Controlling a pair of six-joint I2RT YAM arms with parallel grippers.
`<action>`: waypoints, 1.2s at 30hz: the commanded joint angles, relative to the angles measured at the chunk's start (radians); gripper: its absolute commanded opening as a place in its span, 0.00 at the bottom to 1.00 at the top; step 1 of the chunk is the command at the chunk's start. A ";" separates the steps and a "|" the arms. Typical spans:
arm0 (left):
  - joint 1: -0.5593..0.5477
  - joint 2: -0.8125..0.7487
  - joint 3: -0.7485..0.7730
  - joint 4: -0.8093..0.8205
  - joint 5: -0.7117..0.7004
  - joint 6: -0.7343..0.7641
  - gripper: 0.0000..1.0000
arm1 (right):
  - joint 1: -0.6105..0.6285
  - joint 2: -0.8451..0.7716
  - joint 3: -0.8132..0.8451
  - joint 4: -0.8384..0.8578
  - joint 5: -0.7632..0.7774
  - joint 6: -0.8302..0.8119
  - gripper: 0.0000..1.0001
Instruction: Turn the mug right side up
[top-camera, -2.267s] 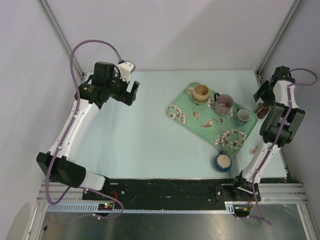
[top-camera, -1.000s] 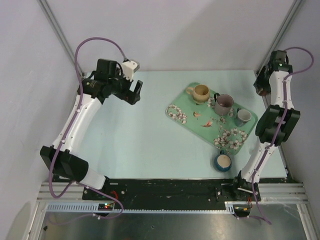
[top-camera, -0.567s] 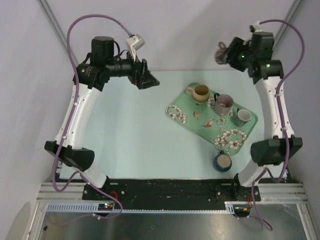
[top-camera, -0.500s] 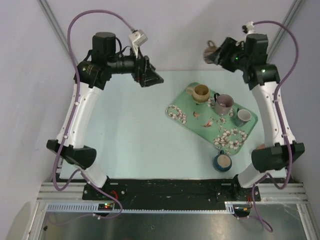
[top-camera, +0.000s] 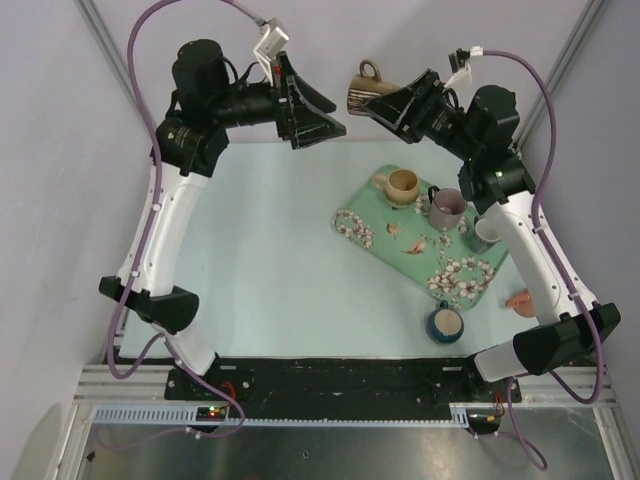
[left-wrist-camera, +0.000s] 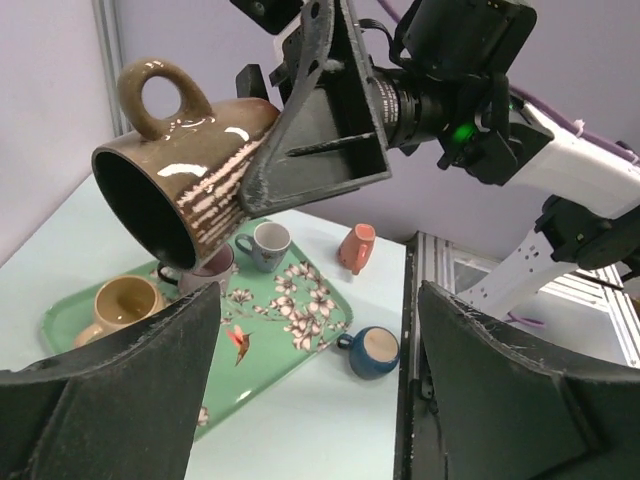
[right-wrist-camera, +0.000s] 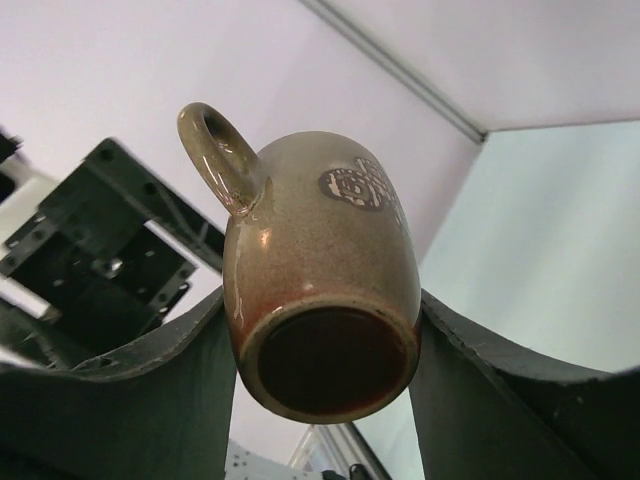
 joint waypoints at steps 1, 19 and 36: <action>0.004 -0.003 0.036 0.131 0.041 -0.107 0.83 | 0.032 -0.055 0.020 0.234 -0.077 0.082 0.00; -0.007 -0.009 0.004 0.238 0.123 -0.007 0.28 | 0.092 0.035 0.132 0.340 -0.172 0.195 0.00; -0.001 -0.040 -0.106 0.231 -0.028 0.022 0.00 | 0.059 0.069 0.038 0.312 -0.207 0.258 0.42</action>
